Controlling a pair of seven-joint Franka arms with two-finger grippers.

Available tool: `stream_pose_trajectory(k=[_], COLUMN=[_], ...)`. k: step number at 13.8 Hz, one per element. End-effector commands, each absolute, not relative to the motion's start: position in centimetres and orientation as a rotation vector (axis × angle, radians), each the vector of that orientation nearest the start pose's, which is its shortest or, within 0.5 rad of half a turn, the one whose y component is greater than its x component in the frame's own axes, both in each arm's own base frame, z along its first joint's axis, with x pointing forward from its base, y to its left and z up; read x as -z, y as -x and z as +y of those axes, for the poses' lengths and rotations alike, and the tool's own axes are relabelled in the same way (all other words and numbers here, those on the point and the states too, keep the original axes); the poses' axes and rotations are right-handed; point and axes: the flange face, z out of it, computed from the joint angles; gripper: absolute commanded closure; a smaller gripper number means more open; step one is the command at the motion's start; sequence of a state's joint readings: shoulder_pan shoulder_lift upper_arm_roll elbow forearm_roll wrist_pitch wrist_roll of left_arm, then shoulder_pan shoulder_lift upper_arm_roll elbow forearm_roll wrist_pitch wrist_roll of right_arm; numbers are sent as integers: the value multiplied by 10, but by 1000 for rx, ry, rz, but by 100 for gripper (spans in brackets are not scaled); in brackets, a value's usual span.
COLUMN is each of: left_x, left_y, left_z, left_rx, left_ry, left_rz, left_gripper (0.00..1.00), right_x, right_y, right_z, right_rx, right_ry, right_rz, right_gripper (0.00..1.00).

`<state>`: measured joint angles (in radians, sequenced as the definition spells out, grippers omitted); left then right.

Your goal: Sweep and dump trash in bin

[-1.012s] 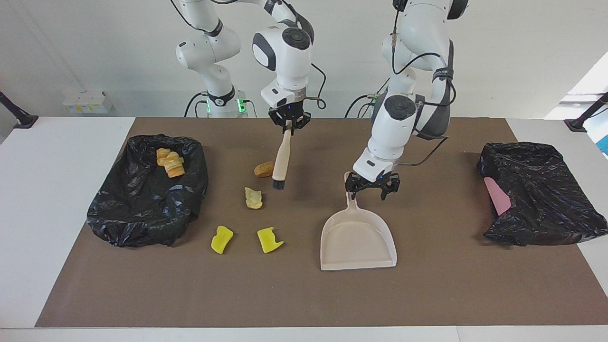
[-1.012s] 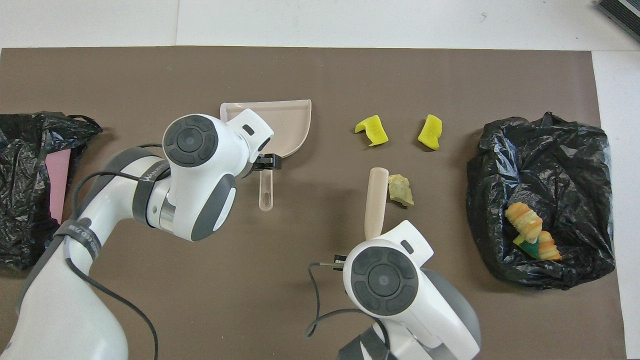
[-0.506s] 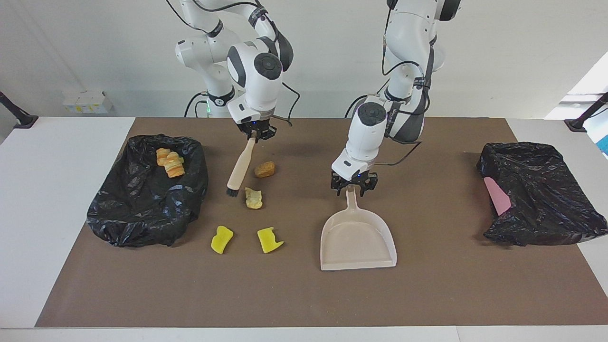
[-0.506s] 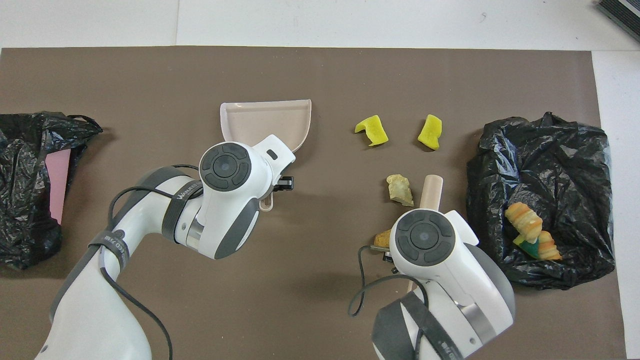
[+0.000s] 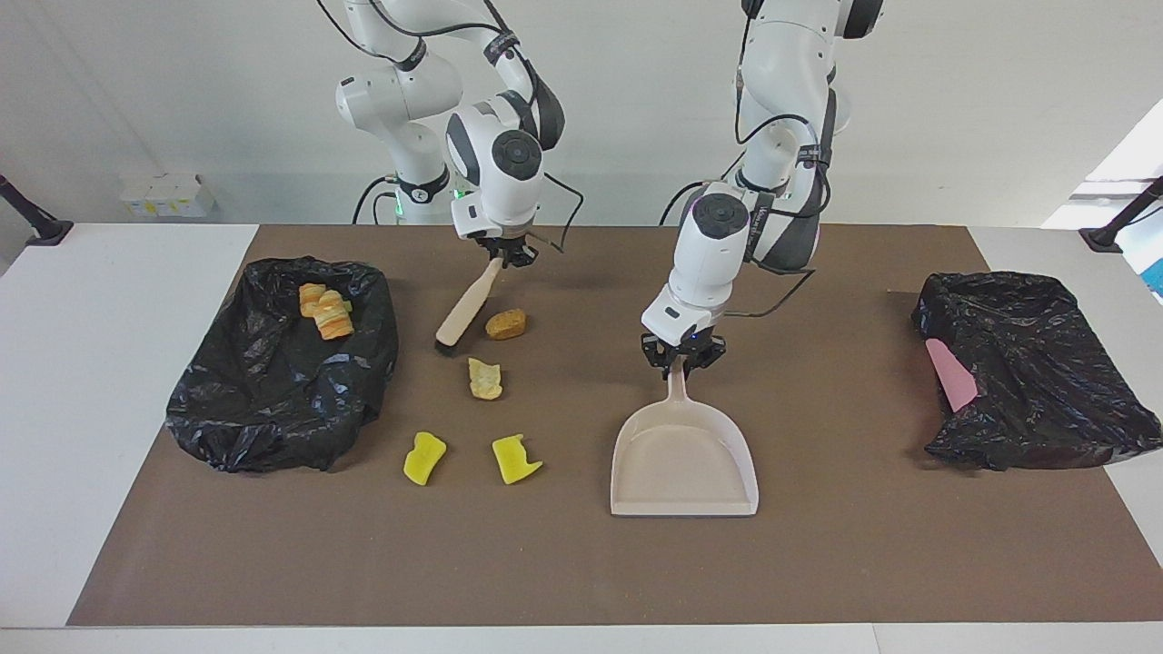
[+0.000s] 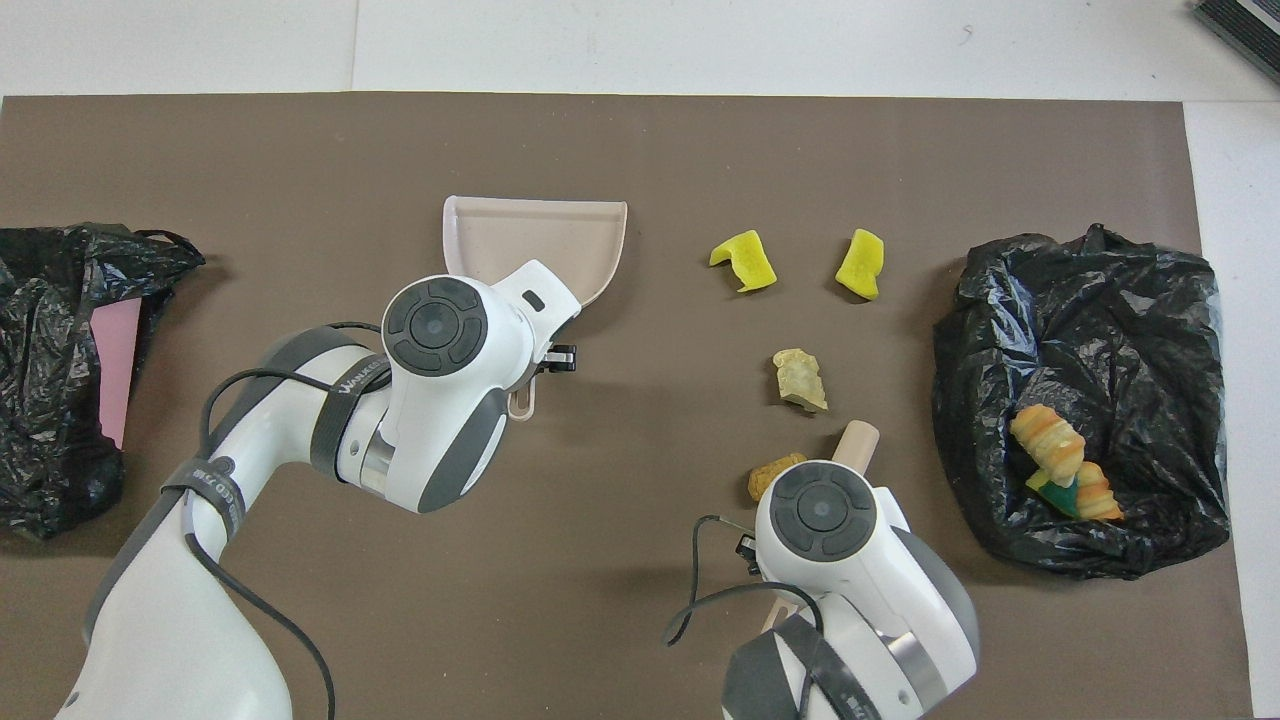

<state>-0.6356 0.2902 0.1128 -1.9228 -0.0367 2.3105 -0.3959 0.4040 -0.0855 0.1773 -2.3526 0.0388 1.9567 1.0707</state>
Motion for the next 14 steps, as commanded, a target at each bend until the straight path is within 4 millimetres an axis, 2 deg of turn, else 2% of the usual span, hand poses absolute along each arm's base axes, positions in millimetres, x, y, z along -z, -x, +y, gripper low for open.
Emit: stream_pose_trajectory(k=[1,2,4,6,7,8,9,11,14], left_x=[-373,-378,-387,-398,-407,-413,-419,-428,-426], left_y=[-543,-543,-539,-537,-536,-538,-544,-548,-554], left_z=[-298,-294,-287,-272,-268,-260,-241,-219,-192], left_rx=[190,180,129,74,81,77,61,32,-13], left_ry=[3162,3148,3074,2989,2922,2892,2867,2773,2655], left_rz=[227,273,468,668,787,861,933,1177,1429], left_gripper=[100,100,100,100,100,100,100,100,100], right_x=[-325,-321,-324,-329,-325,-323,-325,-329,-329], right_y=[-384,-392,-410,-429,-439,-449,-456,-464,-458], right_z=[266,269,276,286,291,297,299,304,312], right_rx=[-344,-320,-285,-212,-195,-185,-180,-176,-212], right_ry=[3161,3143,3117,3068,3051,3037,3029,3027,3063], right_rz=[907,903,883,863,863,860,852,790,551], right_gripper=[100,100,100,100,100,100,100,100,100])
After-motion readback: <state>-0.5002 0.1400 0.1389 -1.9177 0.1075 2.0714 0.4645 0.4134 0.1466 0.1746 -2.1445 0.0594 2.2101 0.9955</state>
